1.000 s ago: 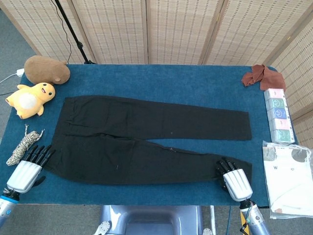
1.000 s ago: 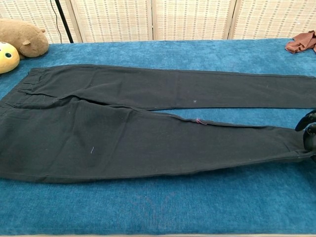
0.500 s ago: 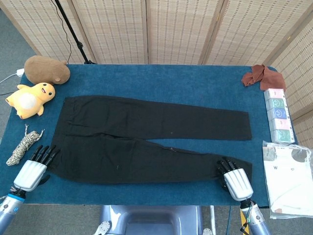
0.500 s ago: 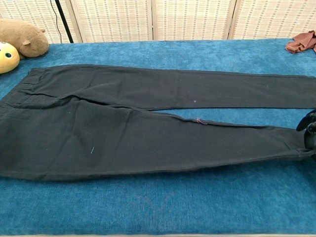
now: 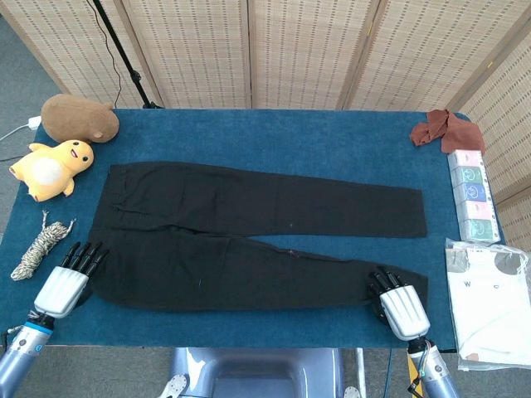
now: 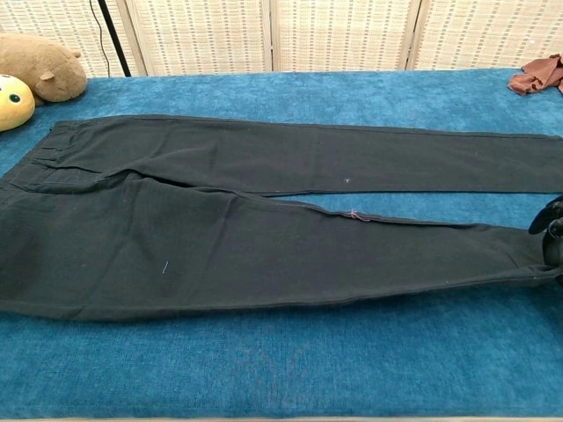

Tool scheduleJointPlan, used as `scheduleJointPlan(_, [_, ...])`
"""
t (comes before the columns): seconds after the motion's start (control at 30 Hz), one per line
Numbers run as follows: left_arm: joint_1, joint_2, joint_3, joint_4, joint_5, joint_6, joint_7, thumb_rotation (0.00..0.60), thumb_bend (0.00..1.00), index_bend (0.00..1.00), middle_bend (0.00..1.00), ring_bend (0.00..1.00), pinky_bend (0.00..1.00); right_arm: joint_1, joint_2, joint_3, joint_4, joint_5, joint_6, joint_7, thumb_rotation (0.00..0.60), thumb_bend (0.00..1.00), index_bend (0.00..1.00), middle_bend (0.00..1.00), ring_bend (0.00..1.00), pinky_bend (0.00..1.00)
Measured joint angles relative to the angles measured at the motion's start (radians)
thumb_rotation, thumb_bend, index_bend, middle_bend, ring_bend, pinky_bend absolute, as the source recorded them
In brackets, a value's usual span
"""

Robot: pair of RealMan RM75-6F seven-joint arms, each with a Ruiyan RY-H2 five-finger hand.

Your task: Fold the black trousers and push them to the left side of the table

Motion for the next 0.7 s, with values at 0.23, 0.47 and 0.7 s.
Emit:
scheduleJointPlan(0.23, [0.001,-0.002,0.002,0.007,-0.013,-0.001,-0.009,0.600,0.59,0.00,0.06,0.05,0.03,0.000,0.002,-0.002,-0.004,0.000,-0.002,0.001,0.600,0.58,0.57,0.33,0.21,0.37])
scheduleJointPlan(0.47, [0.001,-0.008,-0.002,0.010,-0.023,0.017,-0.019,0.600,0.59,0.23,0.27,0.19,0.15,0.000,0.003,-0.004,-0.006,0.000,-0.005,0.001,0.600,0.58,0.57,0.33,0.21,0.37])
scheduleJointPlan(0.7, [-0.001,-0.015,0.002,0.019,-0.017,0.058,-0.060,0.600,0.56,0.35,0.39,0.30,0.25,0.000,0.004,-0.004,-0.009,0.002,-0.007,0.002,0.600,0.58,0.57,0.33,0.21,0.37])
